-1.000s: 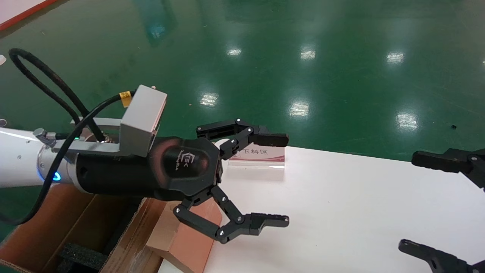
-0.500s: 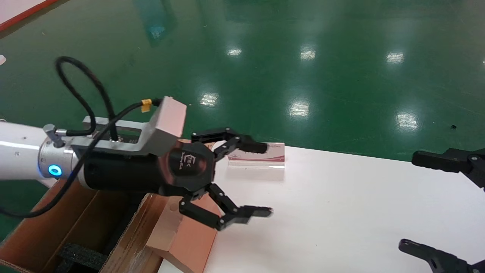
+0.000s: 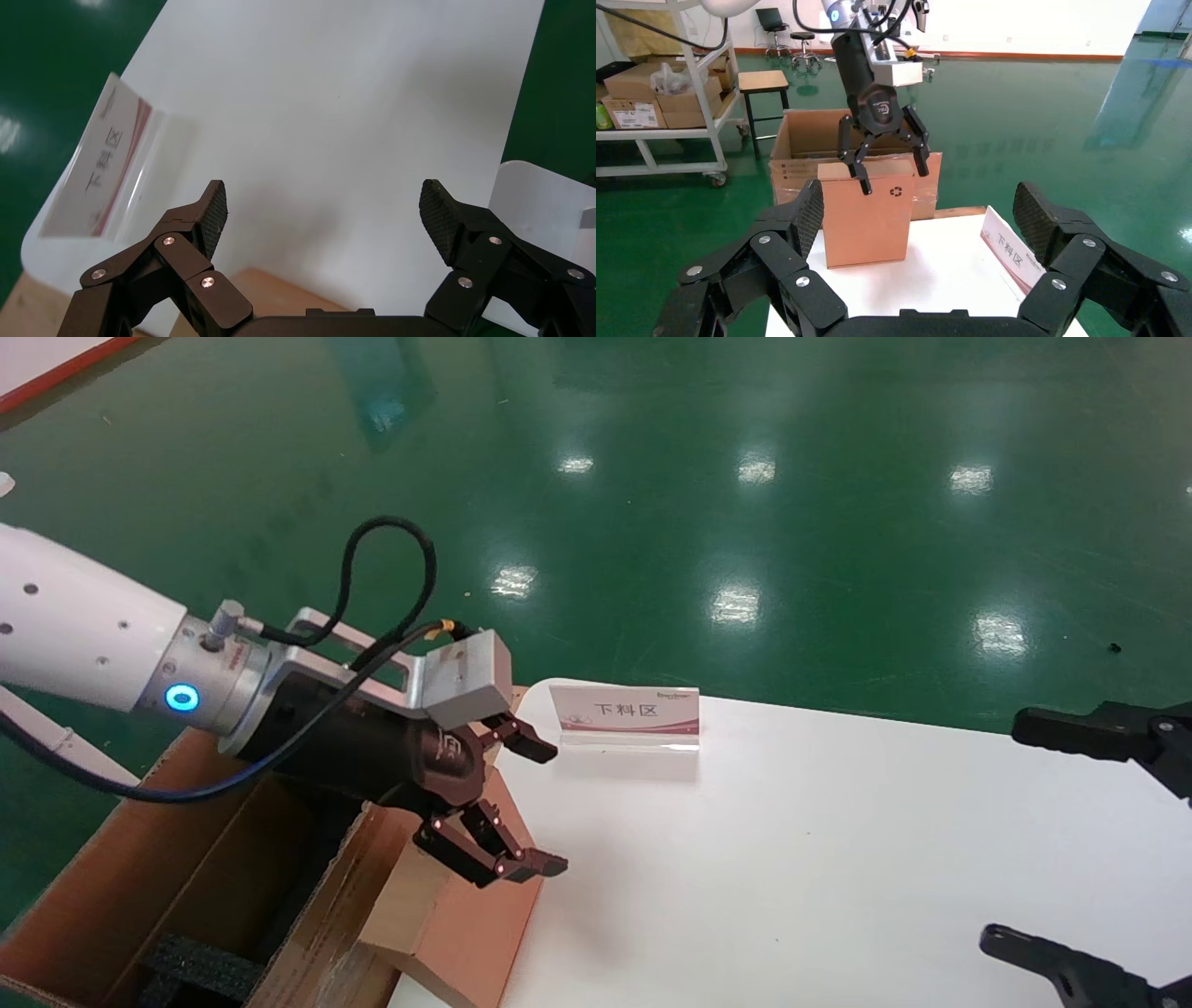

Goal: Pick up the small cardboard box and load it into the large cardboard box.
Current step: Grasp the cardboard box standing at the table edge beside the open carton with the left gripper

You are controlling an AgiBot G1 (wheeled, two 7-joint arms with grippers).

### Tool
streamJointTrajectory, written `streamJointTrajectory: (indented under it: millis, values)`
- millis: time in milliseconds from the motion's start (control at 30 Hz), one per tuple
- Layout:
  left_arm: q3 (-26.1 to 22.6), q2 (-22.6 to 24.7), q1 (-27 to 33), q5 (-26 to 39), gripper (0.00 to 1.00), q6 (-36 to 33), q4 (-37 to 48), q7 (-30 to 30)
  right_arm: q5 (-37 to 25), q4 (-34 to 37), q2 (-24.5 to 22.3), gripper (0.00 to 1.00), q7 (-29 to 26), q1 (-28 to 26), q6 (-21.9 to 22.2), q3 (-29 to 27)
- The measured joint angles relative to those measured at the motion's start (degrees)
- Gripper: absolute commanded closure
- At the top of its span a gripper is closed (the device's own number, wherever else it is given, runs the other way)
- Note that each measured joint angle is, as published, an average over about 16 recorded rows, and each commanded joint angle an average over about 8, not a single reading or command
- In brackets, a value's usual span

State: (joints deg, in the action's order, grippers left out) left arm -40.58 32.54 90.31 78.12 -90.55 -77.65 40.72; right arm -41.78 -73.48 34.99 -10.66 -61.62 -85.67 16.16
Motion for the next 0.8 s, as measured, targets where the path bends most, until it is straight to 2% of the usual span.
streamJointTrajectory:
  millis: [400, 800]
  values:
    - [-22.51, 1.19, 17.76, 2.05, 0.00, -0.80, -0.19, 12.72, 0.03, 0.00, -0.02, 0.00, 0.03, -0.01, 0.02, 0.05]
    - [-48.78, 6.04, 34.97, -1.56, 0.00, -0.80, -0.15, 26.16, 0.07, 0.00, -0.04, 0.00, 0.05, -0.02, 0.04, 0.10]
